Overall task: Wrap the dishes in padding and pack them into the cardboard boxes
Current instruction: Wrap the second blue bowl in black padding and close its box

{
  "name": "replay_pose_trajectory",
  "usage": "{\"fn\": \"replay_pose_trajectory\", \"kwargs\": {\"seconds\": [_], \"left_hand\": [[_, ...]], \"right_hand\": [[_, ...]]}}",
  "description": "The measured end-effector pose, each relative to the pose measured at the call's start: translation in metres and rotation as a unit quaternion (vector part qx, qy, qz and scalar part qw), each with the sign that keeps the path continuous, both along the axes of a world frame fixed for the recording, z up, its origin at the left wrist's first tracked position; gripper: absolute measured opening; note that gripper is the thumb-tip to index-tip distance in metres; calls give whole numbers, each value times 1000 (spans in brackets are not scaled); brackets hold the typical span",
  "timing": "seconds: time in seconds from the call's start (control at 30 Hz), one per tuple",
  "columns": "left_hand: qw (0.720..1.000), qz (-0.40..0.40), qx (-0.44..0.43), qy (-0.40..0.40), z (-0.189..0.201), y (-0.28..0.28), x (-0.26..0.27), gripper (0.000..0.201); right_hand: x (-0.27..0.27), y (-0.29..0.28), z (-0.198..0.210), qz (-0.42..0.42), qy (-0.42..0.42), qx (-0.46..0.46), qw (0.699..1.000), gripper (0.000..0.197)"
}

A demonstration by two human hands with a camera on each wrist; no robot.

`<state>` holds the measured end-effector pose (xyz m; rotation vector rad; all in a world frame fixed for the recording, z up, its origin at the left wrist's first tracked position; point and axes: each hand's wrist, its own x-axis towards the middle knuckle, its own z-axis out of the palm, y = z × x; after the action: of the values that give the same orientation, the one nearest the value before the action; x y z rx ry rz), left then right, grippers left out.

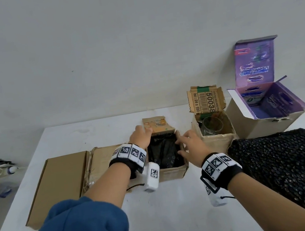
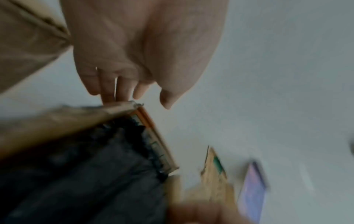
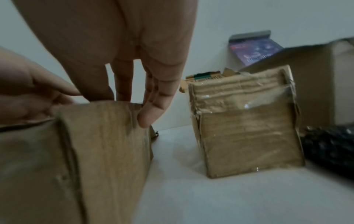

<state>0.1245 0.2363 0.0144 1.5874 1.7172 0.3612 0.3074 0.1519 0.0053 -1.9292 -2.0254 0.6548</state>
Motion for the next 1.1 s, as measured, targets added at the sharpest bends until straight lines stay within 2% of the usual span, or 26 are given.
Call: {"fn": "replay_pose_trajectory", "kwargs": {"seconds": [0.03, 0.1, 0.23, 0.33, 0.4, 0.47, 0.57, 0.63, 0.7, 0.77, 0.83, 0.87, 0.97, 1.03, 1.1], "left_hand": [[997, 15, -40, -63, 0, 3, 3, 49], [985, 56, -42, -161, -2, 5, 5, 42], [974, 126, 68, -173, -17, -4, 6, 22], [968, 167, 94, -164, -17, -11, 4, 14], [960, 209, 101, -159, -12, -15, 3, 23], [944, 234, 132, -190, -6, -20, 2, 31], [945, 177, 174, -213, -2, -24, -2, 25], [930, 158, 165, -289, 0, -27, -5, 22], [906, 168, 140, -362, 2, -32, -8, 32], [904, 158, 113, -382, 3, -40, -14, 46], [920, 117, 105, -358, 2, -51, -20, 51], [935, 88, 109, -325, 0, -57, -23, 49], [970, -16, 134, -203, -9, -71, -30, 33], [976, -66, 148, -147, -14, -75, -30, 26], [981, -101, 150, -68, -17, -80, -30, 30]], "right_hand": [[0, -1, -1, -7, 19, -2, 1000, 30], [2, -2, -1, -17, 49, 1, 999, 27], [8, -6, 2, -21, 80, 0, 997, 31], [10, -9, 7, -33, 109, -13, 993, 32], [9, -10, 9, -47, 129, -19, 990, 32], [9, -10, 10, -65, 162, -24, 984, 32], [6, -12, 16, -100, 266, -38, 958, 30], [5, -15, 24, -130, 333, -41, 933, 38], [5, -17, 30, -159, 389, -42, 906, 50], [6, -18, 34, -176, 437, -46, 881, 60], [7, -21, 37, -177, 442, -54, 878, 59], [7, -22, 37, -173, 427, -57, 886, 53], [5, -27, 21, -143, 332, -45, 931, 36], [3, -33, 5, -117, 258, -46, 958, 37], [2, -41, -7, -106, 191, -42, 975, 45]]}}
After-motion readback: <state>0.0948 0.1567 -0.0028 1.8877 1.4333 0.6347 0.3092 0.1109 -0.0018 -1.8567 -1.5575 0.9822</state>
